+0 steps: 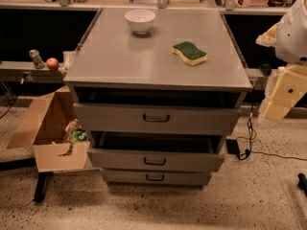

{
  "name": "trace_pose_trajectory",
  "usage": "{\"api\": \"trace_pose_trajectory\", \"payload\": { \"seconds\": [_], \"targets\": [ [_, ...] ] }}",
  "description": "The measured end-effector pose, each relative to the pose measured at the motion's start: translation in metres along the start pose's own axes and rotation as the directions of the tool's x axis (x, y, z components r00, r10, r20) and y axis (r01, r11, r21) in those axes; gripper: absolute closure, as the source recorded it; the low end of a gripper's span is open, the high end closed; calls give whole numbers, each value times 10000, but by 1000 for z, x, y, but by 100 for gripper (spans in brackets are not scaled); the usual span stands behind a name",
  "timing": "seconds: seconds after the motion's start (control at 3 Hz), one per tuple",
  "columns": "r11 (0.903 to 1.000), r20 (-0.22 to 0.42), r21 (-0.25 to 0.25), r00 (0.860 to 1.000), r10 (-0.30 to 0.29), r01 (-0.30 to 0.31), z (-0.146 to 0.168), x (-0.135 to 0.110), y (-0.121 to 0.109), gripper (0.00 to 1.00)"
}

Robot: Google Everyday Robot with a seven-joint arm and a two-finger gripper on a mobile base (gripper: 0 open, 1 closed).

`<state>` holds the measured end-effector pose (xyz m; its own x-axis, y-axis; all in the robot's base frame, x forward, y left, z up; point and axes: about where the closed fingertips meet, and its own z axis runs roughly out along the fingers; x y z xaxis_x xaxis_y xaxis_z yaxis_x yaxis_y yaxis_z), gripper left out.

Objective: Open middle drawer

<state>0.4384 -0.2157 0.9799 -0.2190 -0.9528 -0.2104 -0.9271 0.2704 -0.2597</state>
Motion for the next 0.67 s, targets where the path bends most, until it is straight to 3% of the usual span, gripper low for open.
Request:
{"api": "trace_pose_trajectory", "payload": {
  "seconds": [0.33, 0.67],
  "targets": [
    [10000, 0, 0, 10000, 0, 0, 0, 0, 0, 0],
    [9969, 568, -675, 9977, -365, 403, 64, -9, 22, 0]
  ]
}}
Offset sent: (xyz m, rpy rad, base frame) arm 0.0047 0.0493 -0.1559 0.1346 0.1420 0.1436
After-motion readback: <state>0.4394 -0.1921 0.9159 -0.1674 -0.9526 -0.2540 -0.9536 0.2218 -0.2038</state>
